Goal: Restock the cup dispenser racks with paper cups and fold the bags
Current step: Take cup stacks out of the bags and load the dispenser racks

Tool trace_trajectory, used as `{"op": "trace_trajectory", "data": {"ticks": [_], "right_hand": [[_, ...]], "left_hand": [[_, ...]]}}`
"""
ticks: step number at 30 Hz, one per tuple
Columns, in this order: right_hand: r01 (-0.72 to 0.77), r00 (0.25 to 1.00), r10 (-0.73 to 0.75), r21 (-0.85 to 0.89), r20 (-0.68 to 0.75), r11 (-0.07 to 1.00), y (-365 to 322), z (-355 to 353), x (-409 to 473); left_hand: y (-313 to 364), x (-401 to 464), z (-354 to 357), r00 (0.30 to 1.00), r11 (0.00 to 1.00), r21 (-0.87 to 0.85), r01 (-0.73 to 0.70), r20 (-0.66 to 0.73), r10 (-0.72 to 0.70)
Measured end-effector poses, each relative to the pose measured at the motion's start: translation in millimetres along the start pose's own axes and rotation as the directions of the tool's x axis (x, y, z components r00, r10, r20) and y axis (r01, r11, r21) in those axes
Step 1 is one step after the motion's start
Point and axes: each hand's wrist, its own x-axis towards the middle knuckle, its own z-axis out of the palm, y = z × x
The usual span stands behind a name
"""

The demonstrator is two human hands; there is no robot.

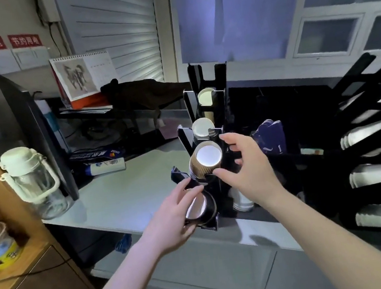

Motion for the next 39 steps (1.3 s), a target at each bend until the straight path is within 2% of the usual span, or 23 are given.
{"op": "trace_trajectory", "data": {"ticks": [2, 3, 5, 8, 10, 16, 22, 32, 36, 39], "right_hand": [[0.140, 0.980, -0.104, -0.218, 0.168, 0.966, -4.2, 8.3, 14.2], [0.147, 0.969, -0.078, -0.293, 0.237, 0.945, -5.6, 13.2, 19.6], [0.088, 0.959, 0.012, -0.338, 0.284, 0.937, -6.0, 22.8, 25.1], [0.069, 0.963, 0.022, -0.323, 0.269, 0.944, -5.5, 28.6, 27.6], [0.076, 0.970, 0.008, -0.330, 0.244, 0.941, -5.2, 28.2, 29.1], [0.021, 0.995, 0.016, -0.364, 0.098, 0.931, -8.7, 28.2, 29.6], [0.107, 0.982, -0.025, -0.439, 0.189, 0.892, -18.2, 47.4, 27.3], [0.026, 0.999, -0.017, -0.354, 0.030, 0.935, -23.7, 54.7, 33.5], [-0.015, 0.995, 0.057, -0.425, 0.084, 0.905, -22.0, 62.2, 27.6], [-0.036, 0.996, 0.068, -0.483, 0.049, 0.875, -21.8, 65.7, 23.5]], "left_hand": [[-2.0, -3.6, -7.9, 1.000, 0.995, -0.098, -0.020, 0.004, 0.021], [-2.9, -5.0, -12.1, 1.000, 0.991, -0.134, -0.018, -0.016, 0.016], [-6.2, -6.4, -21.1, 0.996, 0.986, -0.166, -0.003, -0.092, -0.012], [-16.9, -2.1, -36.8, 0.966, 0.988, -0.147, 0.053, -0.243, -0.088], [-23.7, 1.9, -45.8, 0.952, 0.989, -0.106, 0.104, -0.279, -0.130], [-30.2, 10.5, -49.7, 0.974, 0.995, -0.069, 0.074, -0.208, -0.087], [-36.1, 12.9, -50.0, 0.974, 0.994, -0.096, 0.060, -0.211, -0.080], [-50.7, 9.2, -64.7, 0.977, 0.991, -0.133, 0.031, -0.206, -0.058], [-57.0, 11.7, -67.6, 0.982, 0.988, -0.153, 0.023, -0.180, -0.051], [-60.9, 13.1, -68.9, 0.984, 0.987, -0.161, 0.012, -0.171, -0.040]]}}
